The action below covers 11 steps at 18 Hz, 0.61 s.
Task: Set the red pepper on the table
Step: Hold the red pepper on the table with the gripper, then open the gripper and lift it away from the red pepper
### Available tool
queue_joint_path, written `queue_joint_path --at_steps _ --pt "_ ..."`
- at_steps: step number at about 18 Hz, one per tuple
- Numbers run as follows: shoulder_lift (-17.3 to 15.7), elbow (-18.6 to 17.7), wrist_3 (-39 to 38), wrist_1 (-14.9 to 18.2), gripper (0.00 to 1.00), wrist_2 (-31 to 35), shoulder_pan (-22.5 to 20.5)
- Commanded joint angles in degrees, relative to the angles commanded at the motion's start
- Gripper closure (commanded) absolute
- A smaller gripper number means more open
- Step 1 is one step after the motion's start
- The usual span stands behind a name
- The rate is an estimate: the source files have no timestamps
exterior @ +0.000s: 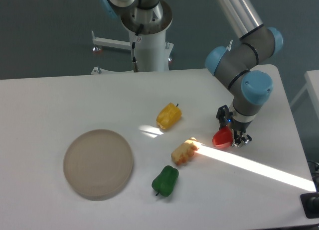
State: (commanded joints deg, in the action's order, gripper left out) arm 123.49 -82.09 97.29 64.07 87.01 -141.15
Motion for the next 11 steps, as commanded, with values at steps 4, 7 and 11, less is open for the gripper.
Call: queue_joint_path --at_steps 4,7,11 --pt "-0.1 0.0 0.0 -0.4 0.24 0.0 0.0" --pt "-0.1 0.0 0.0 -0.4 0.19 0.0 0.0" --pt "-0.4 0.2 -0.1 -0.3 0.0 0.1 0.0"
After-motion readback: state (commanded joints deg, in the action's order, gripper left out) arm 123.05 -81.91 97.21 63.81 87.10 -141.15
